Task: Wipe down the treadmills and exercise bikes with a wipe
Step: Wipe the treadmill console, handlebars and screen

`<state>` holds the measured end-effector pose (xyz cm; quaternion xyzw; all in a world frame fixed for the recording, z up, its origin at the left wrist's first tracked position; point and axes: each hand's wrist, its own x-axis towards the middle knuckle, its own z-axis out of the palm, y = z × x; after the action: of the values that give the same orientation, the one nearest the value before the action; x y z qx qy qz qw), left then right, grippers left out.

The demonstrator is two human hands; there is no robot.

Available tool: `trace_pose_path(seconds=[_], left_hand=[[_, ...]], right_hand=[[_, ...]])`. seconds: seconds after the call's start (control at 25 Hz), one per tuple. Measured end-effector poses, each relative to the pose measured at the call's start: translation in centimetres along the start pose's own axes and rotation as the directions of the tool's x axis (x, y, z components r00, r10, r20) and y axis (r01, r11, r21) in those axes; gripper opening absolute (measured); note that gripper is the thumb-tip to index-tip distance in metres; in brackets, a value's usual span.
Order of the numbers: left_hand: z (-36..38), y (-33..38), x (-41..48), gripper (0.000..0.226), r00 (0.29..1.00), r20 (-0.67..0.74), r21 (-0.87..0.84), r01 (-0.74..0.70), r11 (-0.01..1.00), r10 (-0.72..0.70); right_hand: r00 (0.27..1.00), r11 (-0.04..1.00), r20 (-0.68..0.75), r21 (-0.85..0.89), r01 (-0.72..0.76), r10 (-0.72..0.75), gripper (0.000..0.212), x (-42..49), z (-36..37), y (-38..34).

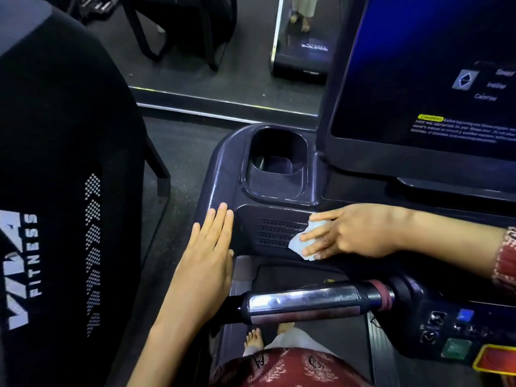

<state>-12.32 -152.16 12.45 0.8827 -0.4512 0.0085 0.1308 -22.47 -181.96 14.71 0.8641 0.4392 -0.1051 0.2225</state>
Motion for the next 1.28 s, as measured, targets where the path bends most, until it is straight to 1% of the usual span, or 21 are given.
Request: trace_pose_path(seconds=[0.12, 0.2, 0.24, 0.28, 0.36, 0.44, 0.48, 0.56, 0.64, 0.72, 0.76, 0.88, 0.96, 1.0, 1.04, 1.08, 1.12, 1.16, 1.2, 1.24, 1.28], left_hand=[[0.1, -0.1, 0.1, 0.060, 1.000, 0.005, -0.066, -0.003, 0.998, 0.003], [0.1, -0.1, 0.1, 0.059, 1.000, -0.006, -0.083, -0.017, 0.996, 0.017], [0.1, -0.1, 0.1, 0.059, 1.000, -0.006, -0.092, -0.016, 0.996, 0.015], [0.1, -0.1, 0.1, 0.060, 1.000, -0.004, -0.098, -0.011, 0.995, 0.010], [0.0, -0.2, 0.2, 0.061, 1.000, 0.009, -0.105, -0.012, 0.994, 0.013], [-0.2, -0.3, 0.1, 0.059, 0.999, 0.022, -0.111, -0.024, 0.994, 0.026], [-0.3, -0.3, 0.1, 0.059, 0.999, 0.027, -0.122, -0.022, 0.992, 0.026], [-0.5, -0.2, 0.1, 0.059, 0.999, 0.033, -0.169, -0.001, 0.986, 0.006], [-0.6, -0.1, 0.4, 0.058, 1.000, 0.010, -0.215, 0.024, 0.976, -0.023], [-0.6, 0.3, 0.7, 0.058, 0.999, -0.010, -0.229, 0.046, 0.972, -0.049], [-0.5, 0.4, 0.8, 0.058, 0.998, -0.016, -0.237, 0.054, 0.970, -0.060], [-0.7, 0.3, 1.0, 0.064, 0.989, -0.014, -0.327, 0.135, 0.935, -0.147], [-1.0, -0.3, 1.0, 0.068, 0.976, 0.038, -0.386, 0.211, 0.898, -0.213], [-1.1, -0.6, 1.0, 0.068, 0.975, 0.058, -0.390, 0.221, 0.894, -0.215], [-1.3, -0.8, 1.1, 0.067, 0.976, 0.073, -0.391, 0.219, 0.894, -0.207], [-1.4, -1.0, 1.2, 0.066, 0.978, 0.083, -0.391, 0.209, 0.896, -0.192], [-1.5, -1.1, 1.6, 0.064, 0.980, 0.091, -0.395, 0.199, 0.897, -0.177], [-1.5, -1.2, 2.3, 0.061, 0.980, 0.099, -0.405, 0.197, 0.893, -0.172], [-1.5, -1.3, 3.1, 0.058, 0.978, 0.111, -0.423, 0.210, 0.881, -0.179], [-1.6, -1.4, 4.0, 0.056, 0.974, 0.121, -0.445, 0.225, 0.867, -0.191], [-1.6, -1.6, 4.9, 0.056, 0.972, 0.131, -0.466, 0.234, 0.853, -0.195]], right_hand=[[0.996, 1.000, -0.084, -0.012, -0.028, 0.027, 0.052, 0.6, -0.6, 0.4], [0.984, 0.996, -0.156, 0.052, -0.077, 0.084, 0.050, 4.5, -1.3, 0.6], [0.980, 0.992, -0.165, 0.070, -0.104, 0.114, 0.049, 6.5, -1.4, 0.7], [0.980, 0.995, -0.176, 0.050, -0.089, 0.096, 0.050, 8.0, -1.8, 0.8], [0.999, 1.000, -0.043, -0.026, -0.011, 0.010, 0.050, 8.0, -2.3, 0.9], [0.990, 0.998, 0.132, -0.038, 0.058, -0.053, 0.040, 4.6, -2.9, 0.6], [0.993, 0.999, 0.112, -0.041, 0.036, -0.031, 0.038, 2.7, -3.1, 0.7], [0.993, 0.995, -0.067, 0.025, -0.100, 0.101, 0.036, -0.7, -1.5, 0.4], [0.945, 0.950, -0.150, 0.165, -0.266, 0.291, 0.040, -1.4, -0.6, -0.4], [0.870, 0.868, -0.158, 0.270, -0.417, 0.467, 0.047, 1.3, -0.9, -1.5], [0.840, 0.839, -0.168, 0.294, -0.457, 0.516, 0.052, 3.6, -1.6, -2.1], [0.756, 0.772, -0.223, 0.364, -0.521, 0.615, 0.068, 10.4, -3.4, -1.8], [0.696, 0.685, -0.188, 0.471, -0.556, 0.693, 0.071, 12.6, -4.0, -0.7], [0.701, 0.678, -0.182, 0.502, -0.537, 0.690, 0.070, 12.9, -4.2, -0.1], [0.728, 0.684, -0.174, 0.535, -0.496, 0.663, 0.067, 13.2, -4.4, 0.4], [0.751, 0.688, -0.169, 0.564, -0.458, 0.639, 0.059, 13.4, -4.6, 1.0], [0.748, 0.676, -0.169, 0.586, -0.448, 0.642, 0.053, 13.9, -4.6, 1.7], [0.724, 0.644, -0.142, 0.593, -0.484, 0.675, 0.053, 14.4, -4.6, 3.0], [0.675, 0.585, -0.096, 0.597, -0.549, 0.732, 0.055, 15.2, -4.4, 4.7], [0.603, 0.502, -0.048, 0.608, -0.615, 0.796, 0.059, 15.9, -4.4, 6.7], [0.550, 0.416, 0.030, 0.621, -0.664, 0.834, 0.065, 16.2, -4.5, 8.5]])
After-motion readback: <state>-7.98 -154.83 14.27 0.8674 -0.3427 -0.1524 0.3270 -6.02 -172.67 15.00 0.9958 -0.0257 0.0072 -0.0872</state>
